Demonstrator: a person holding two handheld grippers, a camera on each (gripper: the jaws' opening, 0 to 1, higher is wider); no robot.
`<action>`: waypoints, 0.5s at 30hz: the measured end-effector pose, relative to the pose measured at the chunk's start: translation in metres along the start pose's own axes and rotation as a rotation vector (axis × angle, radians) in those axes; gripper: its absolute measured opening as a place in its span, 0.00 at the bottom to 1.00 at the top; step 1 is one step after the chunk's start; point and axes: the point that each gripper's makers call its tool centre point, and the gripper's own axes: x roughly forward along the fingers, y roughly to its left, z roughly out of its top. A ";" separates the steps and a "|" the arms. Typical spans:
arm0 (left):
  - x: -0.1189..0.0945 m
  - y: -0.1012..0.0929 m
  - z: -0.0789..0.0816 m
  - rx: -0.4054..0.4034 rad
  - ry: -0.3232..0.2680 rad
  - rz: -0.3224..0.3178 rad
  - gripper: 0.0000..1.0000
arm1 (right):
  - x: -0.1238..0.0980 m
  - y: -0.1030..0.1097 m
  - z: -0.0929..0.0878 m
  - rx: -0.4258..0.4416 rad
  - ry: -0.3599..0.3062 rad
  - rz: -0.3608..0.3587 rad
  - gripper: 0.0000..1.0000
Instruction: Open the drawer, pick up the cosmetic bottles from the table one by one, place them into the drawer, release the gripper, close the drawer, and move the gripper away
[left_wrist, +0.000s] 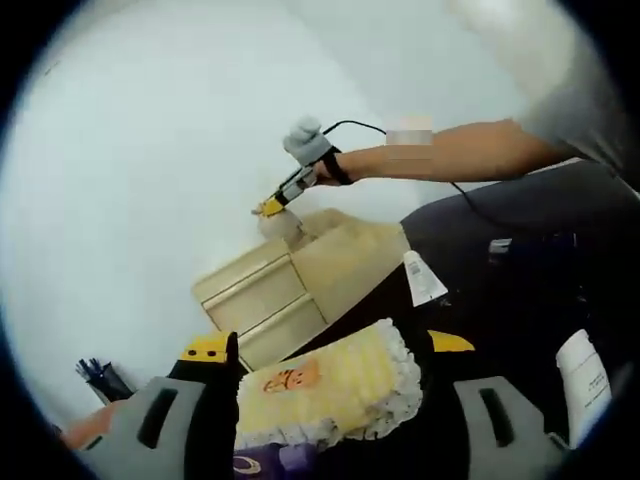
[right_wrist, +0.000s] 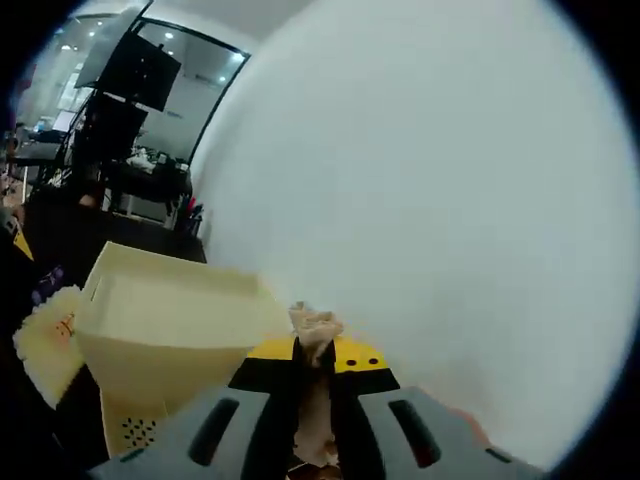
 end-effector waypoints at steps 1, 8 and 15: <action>0.001 0.000 -0.001 0.000 0.002 0.000 0.68 | 0.003 0.001 0.000 0.013 -0.008 0.003 0.07; 0.004 0.000 -0.007 0.005 0.018 0.000 0.68 | 0.008 0.001 -0.006 0.113 -0.075 -0.015 0.07; 0.006 0.002 -0.011 0.004 0.023 0.003 0.68 | 0.013 -0.002 -0.030 0.232 -0.101 0.002 0.07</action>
